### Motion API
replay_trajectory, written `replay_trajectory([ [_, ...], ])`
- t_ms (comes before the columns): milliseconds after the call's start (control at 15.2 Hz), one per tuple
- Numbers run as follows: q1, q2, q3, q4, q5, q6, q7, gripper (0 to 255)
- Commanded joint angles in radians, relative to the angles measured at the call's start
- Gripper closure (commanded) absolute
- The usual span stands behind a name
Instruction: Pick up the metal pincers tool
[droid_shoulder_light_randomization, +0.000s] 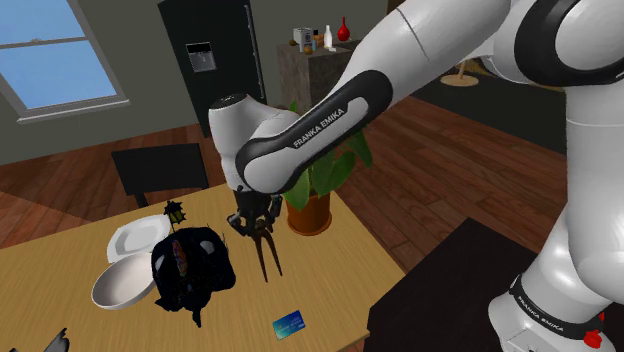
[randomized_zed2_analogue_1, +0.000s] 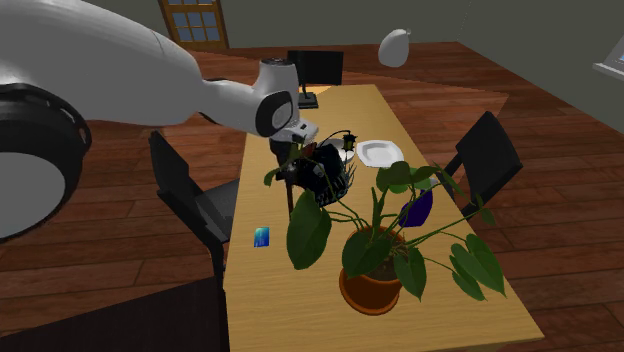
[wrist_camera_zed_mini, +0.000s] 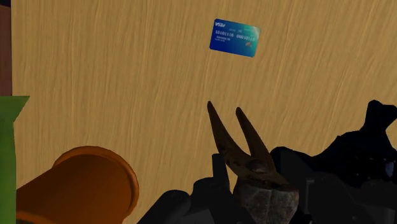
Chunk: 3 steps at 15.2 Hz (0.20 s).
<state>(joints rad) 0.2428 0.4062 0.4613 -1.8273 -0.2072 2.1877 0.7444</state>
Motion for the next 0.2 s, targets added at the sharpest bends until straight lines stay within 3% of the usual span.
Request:
replay_trajectory([
  [0,-0.001,-0.011,0.004,0.014,0.007,-0.024,-0.004,255],
  [132,-0.002,-0.012,0.004,0.015,0.008,-0.025,-0.005,255],
])
